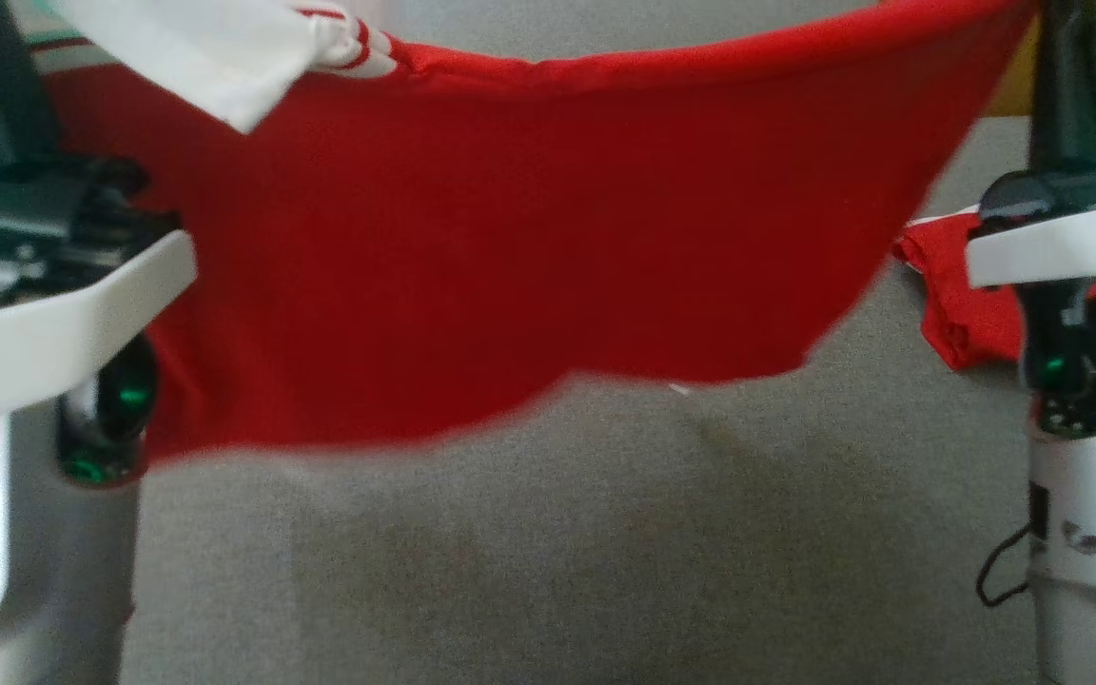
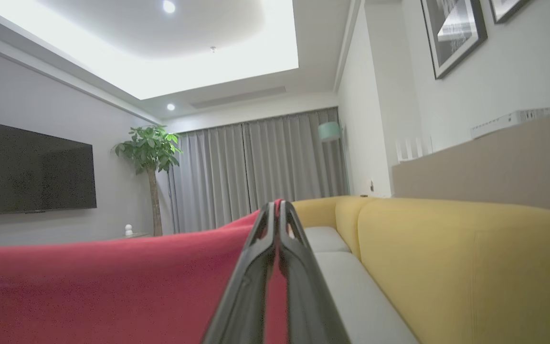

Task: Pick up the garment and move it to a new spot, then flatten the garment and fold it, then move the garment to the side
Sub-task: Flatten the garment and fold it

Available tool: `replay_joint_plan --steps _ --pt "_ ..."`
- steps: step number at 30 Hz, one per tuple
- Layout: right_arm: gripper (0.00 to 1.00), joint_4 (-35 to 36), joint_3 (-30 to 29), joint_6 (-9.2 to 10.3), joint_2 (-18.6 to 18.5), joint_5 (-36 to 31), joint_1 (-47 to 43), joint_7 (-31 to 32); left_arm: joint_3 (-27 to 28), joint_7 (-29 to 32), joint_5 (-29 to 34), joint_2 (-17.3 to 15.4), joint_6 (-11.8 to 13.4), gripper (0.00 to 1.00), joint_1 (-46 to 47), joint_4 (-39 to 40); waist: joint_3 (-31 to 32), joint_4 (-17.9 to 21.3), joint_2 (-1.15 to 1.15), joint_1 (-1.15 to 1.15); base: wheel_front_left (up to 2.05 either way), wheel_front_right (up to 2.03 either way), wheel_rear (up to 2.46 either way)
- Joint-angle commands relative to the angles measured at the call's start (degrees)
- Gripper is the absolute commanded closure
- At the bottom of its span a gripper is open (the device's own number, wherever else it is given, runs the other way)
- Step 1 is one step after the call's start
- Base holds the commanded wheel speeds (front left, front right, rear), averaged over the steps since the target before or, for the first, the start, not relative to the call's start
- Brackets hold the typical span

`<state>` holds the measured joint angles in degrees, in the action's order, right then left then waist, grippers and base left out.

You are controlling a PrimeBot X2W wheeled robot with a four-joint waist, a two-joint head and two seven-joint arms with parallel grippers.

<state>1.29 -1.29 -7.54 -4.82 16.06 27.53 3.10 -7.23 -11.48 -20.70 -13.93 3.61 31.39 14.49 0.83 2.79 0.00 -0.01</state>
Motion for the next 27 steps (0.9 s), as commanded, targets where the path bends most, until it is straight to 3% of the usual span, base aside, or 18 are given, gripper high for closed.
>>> replay_joint_plan --steps 1,4,7,13,16,21,27 --pt "1.00 6.13 0.77 0.05 -0.42 -0.19 1.25 1.98 3.34 2.22 -0.44 -3.21 0.82 1.00 2.97 4.90 -0.40 0.55 0.00 0.01 0.00 0.00 0.00" --pt "1.00 13.34 -0.47 0.05 -0.18 -0.77 -0.74 5.61 5.43 6.45 -1.37 -5.51 1.40 1.00 3.26 9.37 -2.51 1.07 0.00 0.01 0.00 0.00 0.00" --pt "1.00 15.84 -0.82 0.05 -0.10 -1.22 -0.91 7.25 6.27 8.20 -1.59 -6.97 1.21 1.00 4.17 9.54 -4.44 1.13 0.00 0.01 0.00 0.00 0.00" --pt "1.00 14.86 -0.31 0.05 -0.55 -0.55 6.18 10.21 6.89 11.36 -2.84 -10.86 -1.42 1.00 11.35 2.08 -14.01 1.55 0.00 0.01 0.00 0.00 0.00" --pt "1.00 7.61 0.84 0.05 -2.10 -0.22 14.59 10.34 5.59 11.31 -1.96 -13.04 -3.99 1.00 19.26 -5.54 -19.34 1.36 0.00 0.01 0.00 0.00 0.00" --pt "1.00 -12.75 5.14 0.05 -6.22 -1.96 32.89 5.64 1.46 8.83 0.86 -13.55 -7.30 1.00 36.63 -24.14 -25.30 0.14 0.00 0.01 0.00 0.00 0.00" --pt "1.00 -34.59 6.17 0.05 -6.55 -7.45 52.27 -6.39 -0.38 1.06 3.55 -11.62 -7.87 1.00 55.14 -43.53 -26.69 -1.36 0.00 0.01 0.00 0.00 0.00"
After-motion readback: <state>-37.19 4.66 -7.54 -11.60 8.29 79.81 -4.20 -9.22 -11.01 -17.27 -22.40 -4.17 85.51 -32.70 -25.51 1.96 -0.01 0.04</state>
